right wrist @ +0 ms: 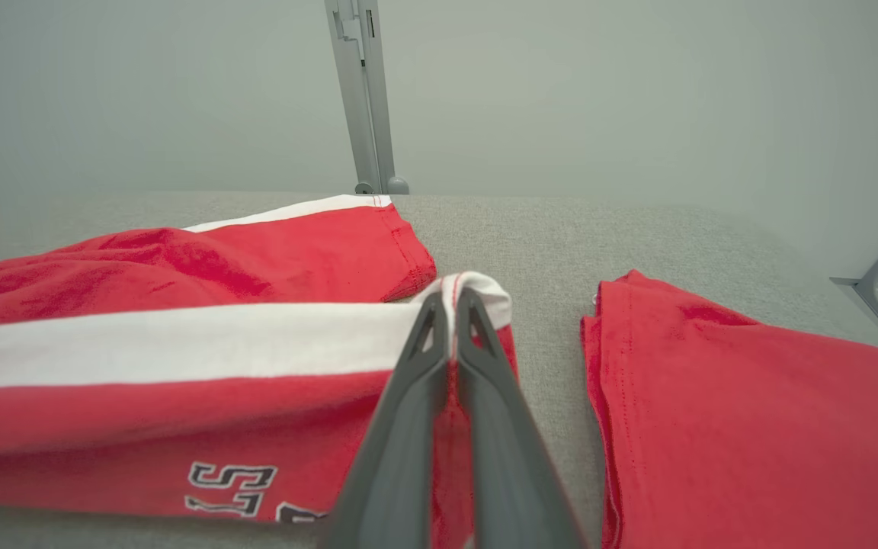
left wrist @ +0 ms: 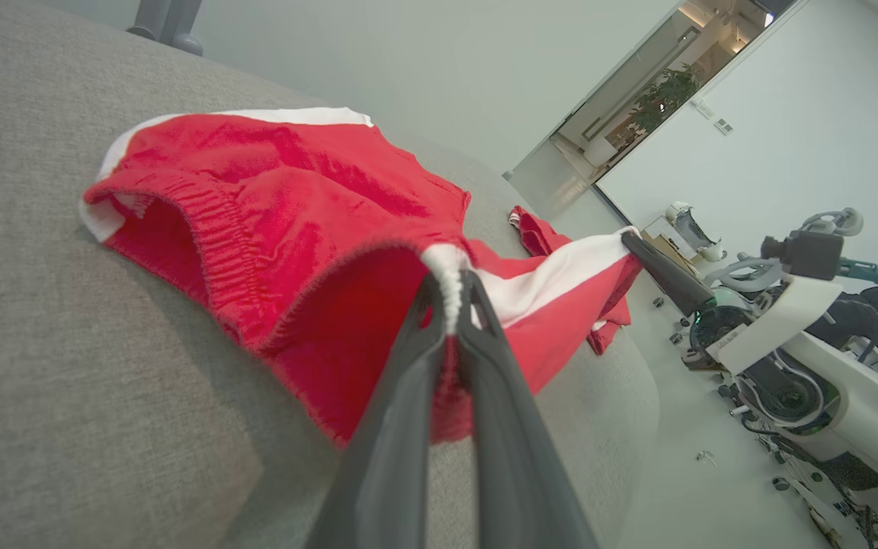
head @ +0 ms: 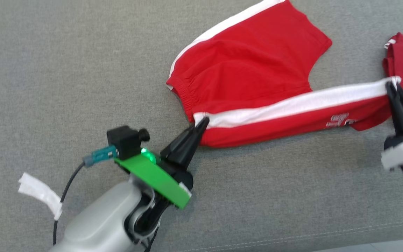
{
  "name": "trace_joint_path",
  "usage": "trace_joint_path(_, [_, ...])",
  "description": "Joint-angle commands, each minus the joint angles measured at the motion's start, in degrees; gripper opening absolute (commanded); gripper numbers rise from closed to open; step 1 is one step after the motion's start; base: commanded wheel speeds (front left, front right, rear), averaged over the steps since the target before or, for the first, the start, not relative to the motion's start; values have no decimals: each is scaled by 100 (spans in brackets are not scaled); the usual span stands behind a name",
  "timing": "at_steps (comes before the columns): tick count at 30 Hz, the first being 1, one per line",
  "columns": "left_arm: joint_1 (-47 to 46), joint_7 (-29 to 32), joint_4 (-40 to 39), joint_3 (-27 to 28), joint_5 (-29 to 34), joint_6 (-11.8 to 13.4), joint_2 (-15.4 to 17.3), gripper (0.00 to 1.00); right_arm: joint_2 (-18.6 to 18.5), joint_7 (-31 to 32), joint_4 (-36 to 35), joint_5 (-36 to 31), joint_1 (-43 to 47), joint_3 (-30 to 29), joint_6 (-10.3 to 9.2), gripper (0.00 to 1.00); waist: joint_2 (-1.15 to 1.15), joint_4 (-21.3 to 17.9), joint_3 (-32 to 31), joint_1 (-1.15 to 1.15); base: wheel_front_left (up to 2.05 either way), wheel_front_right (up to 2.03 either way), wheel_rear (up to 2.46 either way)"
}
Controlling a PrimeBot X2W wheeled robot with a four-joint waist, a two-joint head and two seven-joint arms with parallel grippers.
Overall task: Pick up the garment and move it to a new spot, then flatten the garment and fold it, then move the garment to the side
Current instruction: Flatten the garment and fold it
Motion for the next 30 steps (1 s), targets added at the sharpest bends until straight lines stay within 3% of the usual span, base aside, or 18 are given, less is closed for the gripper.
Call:
trace_joint_path(1, [-232, -17, 139, 26, -123, -14, -133, 0, 2, 67, 193, -49, -397, 37, -9, 0, 0, 170, 282, 1, 0, 0, 0])
trace_joint_path(9, [-1051, -18, 631, 303, -561, -14, -584, 0, -55, 403, 1189, -267, -2091, 411, -9, 0, 0, 437, 707, 1, 0, 0, 0])
trace_joint_path(18, [-1465, -18, 1062, 1020, -305, -14, -938, 0, -16, 520, 2384, -185, -3741, 1067, -10, 0, 0, 681, 1126, 1, 0, 0, 0])
trace_joint_path(30, [-1643, -18, 1268, 1407, -16, -14, -1362, 0, 247, 202, 3797, -128, -5110, 1945, -10, 0, 0, 912, 1415, 1, 0, 0, 0])
